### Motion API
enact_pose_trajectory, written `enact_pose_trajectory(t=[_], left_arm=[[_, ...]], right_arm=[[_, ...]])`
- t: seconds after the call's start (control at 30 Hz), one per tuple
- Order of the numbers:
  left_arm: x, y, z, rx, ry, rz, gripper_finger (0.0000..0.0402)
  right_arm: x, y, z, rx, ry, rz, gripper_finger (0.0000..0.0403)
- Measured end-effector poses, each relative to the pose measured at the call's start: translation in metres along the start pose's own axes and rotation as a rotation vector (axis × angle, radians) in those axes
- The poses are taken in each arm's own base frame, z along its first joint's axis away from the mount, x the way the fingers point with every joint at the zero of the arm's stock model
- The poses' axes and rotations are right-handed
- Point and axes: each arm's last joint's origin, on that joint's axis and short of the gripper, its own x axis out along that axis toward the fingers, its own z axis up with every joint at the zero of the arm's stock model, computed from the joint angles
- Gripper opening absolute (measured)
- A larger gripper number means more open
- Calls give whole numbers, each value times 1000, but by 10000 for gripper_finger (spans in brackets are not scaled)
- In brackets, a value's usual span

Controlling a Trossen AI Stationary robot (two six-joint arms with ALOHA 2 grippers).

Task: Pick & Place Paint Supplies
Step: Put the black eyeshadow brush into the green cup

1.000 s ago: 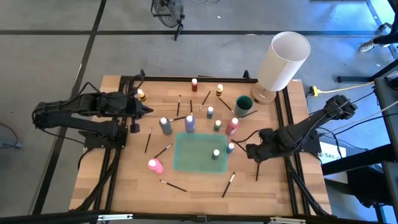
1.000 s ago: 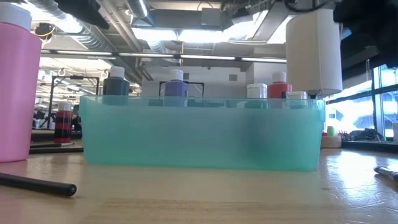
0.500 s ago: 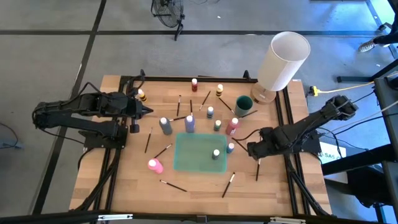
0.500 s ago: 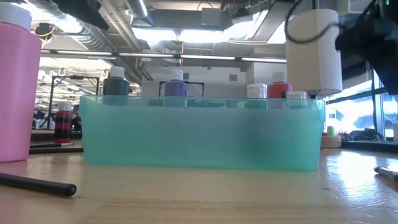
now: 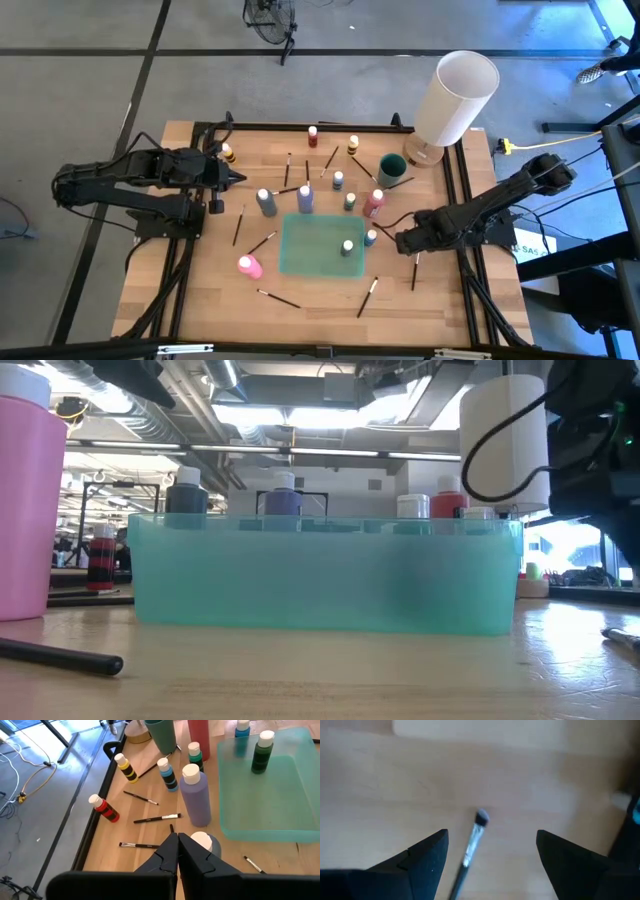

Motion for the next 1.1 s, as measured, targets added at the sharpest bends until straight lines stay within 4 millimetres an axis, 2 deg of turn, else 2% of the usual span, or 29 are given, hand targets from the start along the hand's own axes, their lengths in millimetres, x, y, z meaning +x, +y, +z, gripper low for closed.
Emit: enact_pose_trajectory(t=[0.27, 0.57, 1.1], left_arm=[[0, 0, 0, 1, 3, 1, 6], [0, 0, -1, 2, 8, 1, 6], [0, -1, -3, 6, 27, -4, 4]], right_arm=[[0, 3, 0, -59, -31, 35, 305], [0, 9, -2, -39, 1, 99, 305], [25, -3, 2, 22, 45, 89, 305]])
